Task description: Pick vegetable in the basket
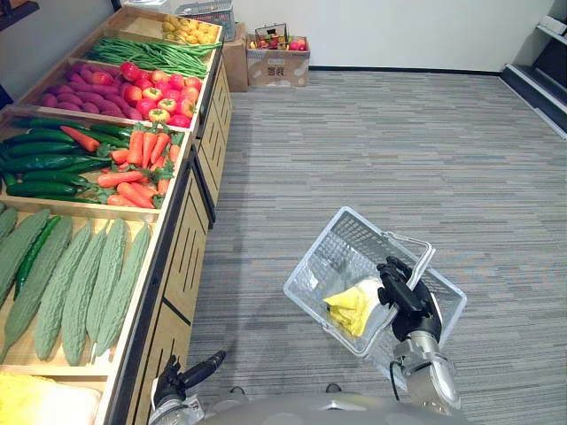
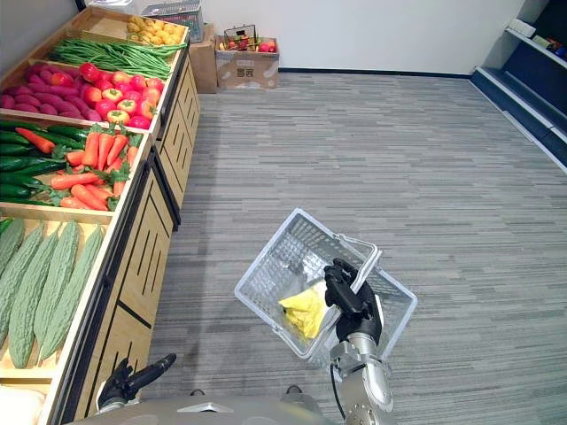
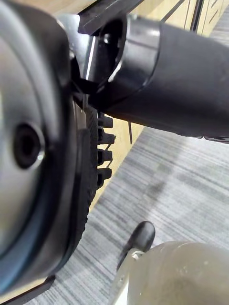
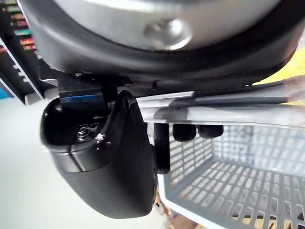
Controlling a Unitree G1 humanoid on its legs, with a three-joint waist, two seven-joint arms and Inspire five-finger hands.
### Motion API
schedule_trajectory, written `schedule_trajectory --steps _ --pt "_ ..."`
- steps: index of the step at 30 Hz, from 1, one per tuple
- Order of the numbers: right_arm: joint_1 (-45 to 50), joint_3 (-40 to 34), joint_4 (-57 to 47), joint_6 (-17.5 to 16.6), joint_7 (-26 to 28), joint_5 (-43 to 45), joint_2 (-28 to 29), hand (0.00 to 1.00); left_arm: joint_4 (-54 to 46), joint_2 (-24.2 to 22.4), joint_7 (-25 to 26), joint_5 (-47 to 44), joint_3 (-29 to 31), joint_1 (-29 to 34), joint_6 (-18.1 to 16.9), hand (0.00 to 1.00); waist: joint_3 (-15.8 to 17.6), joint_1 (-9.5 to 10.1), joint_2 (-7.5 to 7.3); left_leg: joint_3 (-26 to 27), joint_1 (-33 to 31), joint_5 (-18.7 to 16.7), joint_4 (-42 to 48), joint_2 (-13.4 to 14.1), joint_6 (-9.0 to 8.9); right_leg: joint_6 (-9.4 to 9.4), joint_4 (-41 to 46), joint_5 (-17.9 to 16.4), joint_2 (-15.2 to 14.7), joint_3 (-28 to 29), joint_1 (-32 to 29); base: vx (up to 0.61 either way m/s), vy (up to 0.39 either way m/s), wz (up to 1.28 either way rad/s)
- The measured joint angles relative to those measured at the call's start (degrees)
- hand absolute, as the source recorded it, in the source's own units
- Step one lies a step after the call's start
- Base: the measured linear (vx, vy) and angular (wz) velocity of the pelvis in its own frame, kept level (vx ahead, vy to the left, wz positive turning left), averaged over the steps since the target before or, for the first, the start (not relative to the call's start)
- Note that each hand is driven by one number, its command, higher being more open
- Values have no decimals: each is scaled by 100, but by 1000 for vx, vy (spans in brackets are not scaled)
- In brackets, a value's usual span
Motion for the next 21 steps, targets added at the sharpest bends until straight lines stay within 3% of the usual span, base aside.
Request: schedule_trajectory --steps 7,11,21 --pt "60 -369 7 17 -1 1 21 0 -39 36 -155 2 -14 134 8 100 -31 -3 21 104 -206 -41 -25 42 -1 -1 -52 -3 -4 -74 -203 39 0 -2" --pt "164 -847 7 19 -5 -7 105 0 -189 41 -330 18 -61 222 13 100 -37 17 19 202 -186 -47 -144 128 -10 42 -125 25 -52 -397 -179 88 -3 1" --pt "225 -928 7 117 -4 -223 250 0 -485 144 -492 45 -472 373 7 100 -135 2 29 687 135 -41 -242 201 -59 162 -100 290 -49 -779 -38 66 22 -7"
